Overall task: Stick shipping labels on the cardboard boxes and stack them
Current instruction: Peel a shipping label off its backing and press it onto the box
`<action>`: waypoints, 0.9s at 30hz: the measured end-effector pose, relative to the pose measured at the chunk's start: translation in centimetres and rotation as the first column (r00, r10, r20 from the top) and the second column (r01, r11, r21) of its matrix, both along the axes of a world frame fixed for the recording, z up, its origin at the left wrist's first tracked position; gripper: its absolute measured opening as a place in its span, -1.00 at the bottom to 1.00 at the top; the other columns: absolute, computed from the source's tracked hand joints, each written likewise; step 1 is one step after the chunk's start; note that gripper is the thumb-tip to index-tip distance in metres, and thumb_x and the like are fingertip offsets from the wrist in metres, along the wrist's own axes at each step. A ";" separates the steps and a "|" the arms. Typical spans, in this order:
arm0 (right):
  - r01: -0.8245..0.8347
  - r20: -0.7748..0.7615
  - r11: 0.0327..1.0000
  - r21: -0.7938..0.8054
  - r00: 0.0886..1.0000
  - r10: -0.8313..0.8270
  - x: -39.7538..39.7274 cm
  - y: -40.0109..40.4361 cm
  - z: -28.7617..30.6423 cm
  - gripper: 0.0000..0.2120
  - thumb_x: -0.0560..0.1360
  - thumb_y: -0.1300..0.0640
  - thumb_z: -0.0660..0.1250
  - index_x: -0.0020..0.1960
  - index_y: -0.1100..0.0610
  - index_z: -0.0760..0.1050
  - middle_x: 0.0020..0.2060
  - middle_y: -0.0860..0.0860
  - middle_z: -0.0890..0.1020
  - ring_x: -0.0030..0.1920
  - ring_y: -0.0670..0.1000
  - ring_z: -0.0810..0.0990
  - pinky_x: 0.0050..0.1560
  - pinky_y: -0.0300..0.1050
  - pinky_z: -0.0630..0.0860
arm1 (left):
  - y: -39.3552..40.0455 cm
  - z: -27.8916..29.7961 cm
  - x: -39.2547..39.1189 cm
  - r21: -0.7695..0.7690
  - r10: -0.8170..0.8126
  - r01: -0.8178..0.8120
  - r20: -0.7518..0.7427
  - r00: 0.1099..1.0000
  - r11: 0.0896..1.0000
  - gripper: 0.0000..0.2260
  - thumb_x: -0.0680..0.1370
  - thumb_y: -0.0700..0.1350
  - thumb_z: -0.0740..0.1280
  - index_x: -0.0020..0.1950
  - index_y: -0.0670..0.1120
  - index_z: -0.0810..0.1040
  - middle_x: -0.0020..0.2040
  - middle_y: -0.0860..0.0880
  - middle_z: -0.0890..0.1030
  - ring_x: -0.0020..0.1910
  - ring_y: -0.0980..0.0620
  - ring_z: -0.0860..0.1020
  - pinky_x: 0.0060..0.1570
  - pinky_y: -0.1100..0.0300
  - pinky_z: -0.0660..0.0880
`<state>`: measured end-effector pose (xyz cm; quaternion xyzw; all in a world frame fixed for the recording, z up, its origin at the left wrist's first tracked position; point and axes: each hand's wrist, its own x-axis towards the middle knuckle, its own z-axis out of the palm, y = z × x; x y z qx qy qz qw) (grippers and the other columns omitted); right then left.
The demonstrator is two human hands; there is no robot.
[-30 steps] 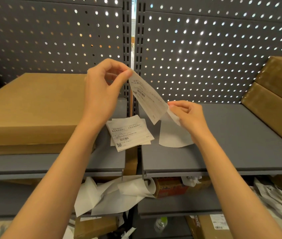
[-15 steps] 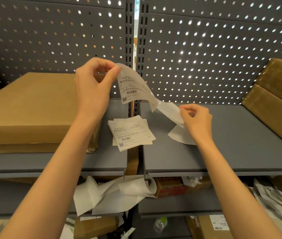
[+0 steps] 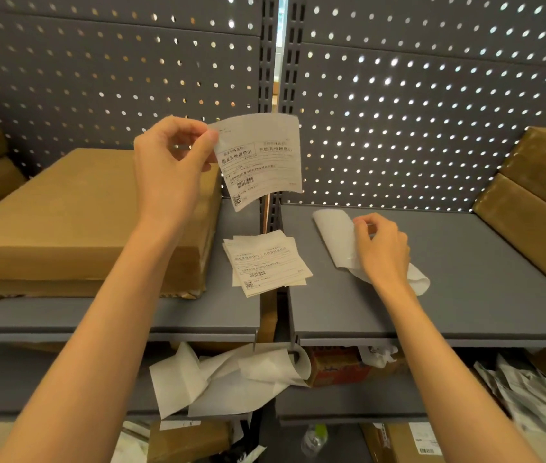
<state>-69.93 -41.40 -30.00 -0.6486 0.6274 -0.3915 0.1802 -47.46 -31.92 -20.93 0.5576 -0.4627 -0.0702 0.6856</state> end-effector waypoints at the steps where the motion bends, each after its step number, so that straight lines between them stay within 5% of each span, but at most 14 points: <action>1: -0.016 0.003 1.000 0.005 1.000 0.016 0.2 0.1 0.1 -0.74 0.58 0.11 0.13 0.05 0.15 0.57 0.01 0.10 0.63 -0.04 0.12 0.50 -0.12 -0.11 0.30 | 0.1 0.0 0.2 0.007 -0.011 0.011 -0.012 1.000 1.000 -0.89 0.52 -0.18 0.35 -0.20 -0.03 0.54 -0.24 0.02 0.59 -0.23 0.02 0.56 -0.25 0.30 0.53; 6: -0.062 0.065 0.996 -0.061 0.996 0.066 1.0 0.8 0.6 -0.75 0.58 0.08 0.17 0.07 0.12 0.60 0.04 0.10 0.62 0.08 0.09 0.54 -0.08 -0.16 0.34 | 0.8 -0.1 0.7 0.051 -0.079 0.084 -0.104 0.992 0.995 -0.92 0.52 -0.21 0.34 -0.16 -0.08 0.54 -0.19 -0.03 0.60 -0.26 0.08 0.56 -0.23 0.33 0.53; 10: -0.186 0.311 0.965 -0.187 0.920 0.238 2.7 3.2 3.2 -0.84 0.56 0.08 0.26 0.03 0.06 0.60 -0.06 -0.07 0.65 0.01 -0.10 0.58 -0.04 -0.41 0.44 | 1.1 -0.3 1.3 0.082 -0.121 0.135 -0.149 0.981 0.988 -0.94 0.52 -0.20 0.35 -0.14 -0.08 0.55 -0.16 -0.06 0.62 -0.28 0.11 0.56 -0.24 0.35 0.51; 14: -0.316 0.486 0.912 -0.262 0.773 0.407 4.7 5.9 6.3 -0.92 0.54 0.07 0.30 -0.04 -0.02 0.57 -0.12 -0.13 0.65 -0.03 -0.09 0.63 0.03 -0.23 0.54 | 1.5 -0.5 1.9 0.114 -0.167 0.190 -0.181 0.969 0.975 -0.97 0.53 -0.19 0.34 -0.09 -0.10 0.56 -0.12 -0.08 0.63 -0.24 0.11 0.57 -0.21 0.35 0.51; 27: -0.442 0.484 0.846 -0.297 0.694 0.533 8.6 9.2 7.8 -0.90 0.46 0.27 0.39 -0.05 0.12 0.56 -0.13 0.03 0.64 -0.12 -0.01 0.63 -0.09 -0.11 0.61 | 7.5 0.7 4.0 0.172 -0.148 0.177 -0.170 0.974 0.969 -0.86 0.51 -0.22 0.35 0.06 -0.18 0.55 0.01 -0.11 0.63 -0.06 0.08 0.62 -0.14 0.34 0.56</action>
